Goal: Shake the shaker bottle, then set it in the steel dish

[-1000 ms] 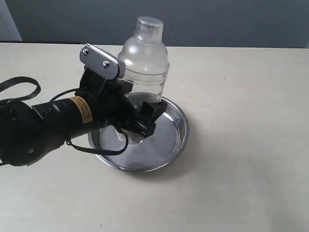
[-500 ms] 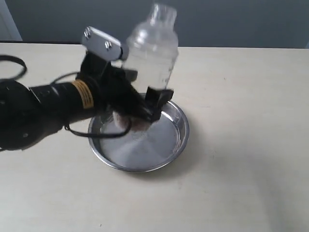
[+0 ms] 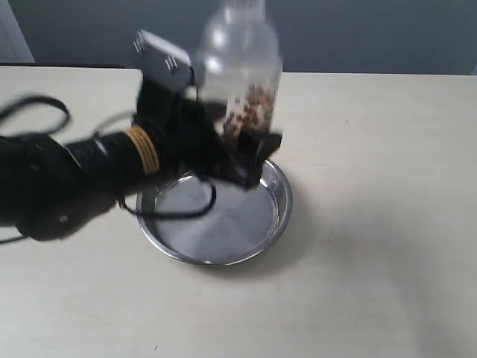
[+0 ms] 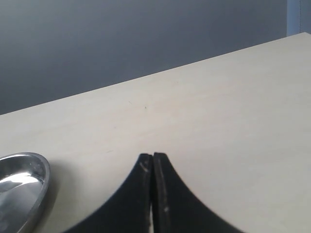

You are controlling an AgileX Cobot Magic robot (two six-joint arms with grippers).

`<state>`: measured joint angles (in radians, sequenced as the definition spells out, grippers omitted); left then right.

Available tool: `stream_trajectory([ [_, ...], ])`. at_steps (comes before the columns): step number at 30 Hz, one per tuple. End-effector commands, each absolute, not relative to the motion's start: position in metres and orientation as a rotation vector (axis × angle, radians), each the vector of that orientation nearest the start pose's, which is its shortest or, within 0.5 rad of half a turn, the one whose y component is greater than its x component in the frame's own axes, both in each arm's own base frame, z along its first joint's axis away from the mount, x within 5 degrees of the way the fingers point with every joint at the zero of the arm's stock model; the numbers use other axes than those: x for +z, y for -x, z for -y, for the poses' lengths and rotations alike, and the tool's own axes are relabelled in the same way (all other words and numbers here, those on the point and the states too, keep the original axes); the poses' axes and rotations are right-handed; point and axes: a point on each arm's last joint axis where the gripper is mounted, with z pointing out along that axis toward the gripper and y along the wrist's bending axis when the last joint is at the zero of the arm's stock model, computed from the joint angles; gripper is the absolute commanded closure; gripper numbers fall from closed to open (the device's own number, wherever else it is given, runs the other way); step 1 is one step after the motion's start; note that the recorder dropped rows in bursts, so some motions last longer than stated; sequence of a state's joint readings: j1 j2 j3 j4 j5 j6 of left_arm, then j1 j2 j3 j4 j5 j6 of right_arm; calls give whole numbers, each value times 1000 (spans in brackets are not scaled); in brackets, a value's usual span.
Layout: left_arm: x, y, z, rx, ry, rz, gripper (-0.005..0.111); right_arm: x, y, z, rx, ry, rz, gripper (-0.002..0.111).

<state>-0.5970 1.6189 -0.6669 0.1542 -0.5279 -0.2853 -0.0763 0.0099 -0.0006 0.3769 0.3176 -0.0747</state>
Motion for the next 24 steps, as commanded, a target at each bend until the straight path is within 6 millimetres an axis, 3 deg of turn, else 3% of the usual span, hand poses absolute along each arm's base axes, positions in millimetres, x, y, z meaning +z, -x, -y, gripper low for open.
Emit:
stream_trajectory([
  [1,227,-255,190,-683,-483,-1719,106,187,-55,-6,242,-238,-1765,109],
  [3,272,-252,189,-679,-506,-1575,106,187,-55,-6,242,-238,-1765,109],
  [4,274,-253,188,-660,-497,-1589,106,187,-55,-6,242,-238,-1765,109],
  [5,264,-253,185,-627,-497,-1652,106,187,-55,-6,242,-238,-1765,109],
  [8,208,-258,180,-555,-445,-1878,106,187,-55,-6,242,-238,-1765,109],
  [9,207,-259,180,-573,-412,-1862,106,187,-55,-6,242,-238,-1765,109],
  [10,220,-257,185,-613,-443,-1765,106,187,-55,-6,242,-238,-1765,109],
  [13,288,-239,194,-687,-573,-1431,106,187,-55,-6,242,-238,-1765,109],
  [14,289,-239,193,-673,-567,-1461,106,187,-55,-6,242,-238,-1765,109],
  [15,277,-241,191,-652,-553,-1551,106,187,-55,-6,242,-238,-1765,109],
  [18,207,-252,181,-583,-447,-1856,106,187,-55,-6,243,-240,-1765,109],
  [19,196,-254,180,-606,-378,-1879,106,187,-55,-6,243,-240,-1765,109],
  [20,199,-255,182,-638,-364,-1846,106,187,-55,-6,243,-240,-1765,109],
  [21,213,-254,186,-685,-399,-1766,106,187,-55,-6,243,-240,-1765,109],
  [24,287,-239,191,-745,-553,-1468,106,187,-55,-6,243,-240,-1765,109],
])
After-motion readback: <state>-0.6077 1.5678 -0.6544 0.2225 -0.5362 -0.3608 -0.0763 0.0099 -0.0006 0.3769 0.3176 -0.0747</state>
